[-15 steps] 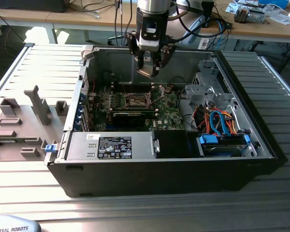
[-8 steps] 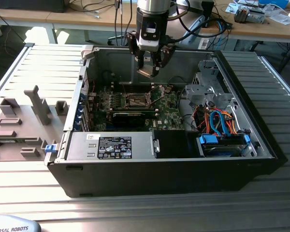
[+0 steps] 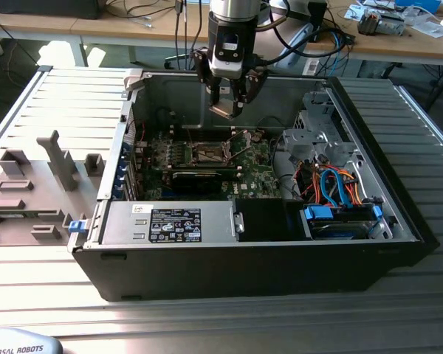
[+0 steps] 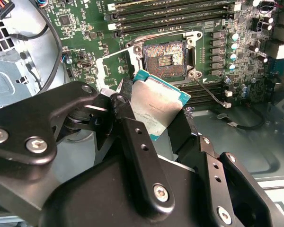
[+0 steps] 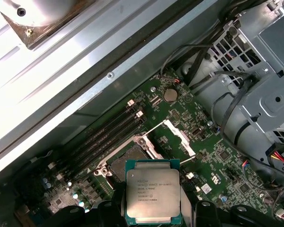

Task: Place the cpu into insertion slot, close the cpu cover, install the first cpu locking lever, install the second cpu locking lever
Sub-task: 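Place the cpu into insertion slot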

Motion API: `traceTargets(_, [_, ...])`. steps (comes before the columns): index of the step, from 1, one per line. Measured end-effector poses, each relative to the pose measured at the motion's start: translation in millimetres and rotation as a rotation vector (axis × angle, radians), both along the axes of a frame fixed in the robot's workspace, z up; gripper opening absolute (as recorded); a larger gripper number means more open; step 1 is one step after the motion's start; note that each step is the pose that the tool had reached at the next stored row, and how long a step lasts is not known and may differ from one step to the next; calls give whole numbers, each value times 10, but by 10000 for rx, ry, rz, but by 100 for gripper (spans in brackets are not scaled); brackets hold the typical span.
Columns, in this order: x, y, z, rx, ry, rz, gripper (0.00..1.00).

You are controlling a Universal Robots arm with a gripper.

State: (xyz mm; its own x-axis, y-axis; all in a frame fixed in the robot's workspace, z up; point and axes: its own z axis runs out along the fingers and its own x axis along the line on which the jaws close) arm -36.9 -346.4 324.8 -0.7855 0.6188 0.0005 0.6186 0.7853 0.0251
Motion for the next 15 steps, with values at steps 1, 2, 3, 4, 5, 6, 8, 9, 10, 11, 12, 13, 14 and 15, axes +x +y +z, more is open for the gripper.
traceTargets(1, [0,0,0,0,0,-6,54])
traceTargets(2, [0,0,0,0,-1,-13,54])
traceTargets(3, [0,0,-1,1,-1,-26,54])
traceTargets(4, [0,0,-1,1,0,-34,54])
traceTargets(5, [0,0,-1,1,-1,-40,54])
traceTargets(6, [0,0,-1,0,0,-48,54])
traceTargets(8, [0,0,-1,0,0,-61,54])
traceTargets(9, [0,0,-1,0,0,-67,54])
traceTargets(10, [0,0,-1,0,0,-75,54])
traceTargets(11, [0,0,-1,0,0,-80,54])
traceTargets(12, [0,0,-1,0,-1,-87,54])
traceTargets(13, [0,0,-1,0,0,-93,54])
traceTargets(14, [0,0,-1,0,0,-110,54])
traceTargets(15, [0,0,-1,0,0,-120,54])
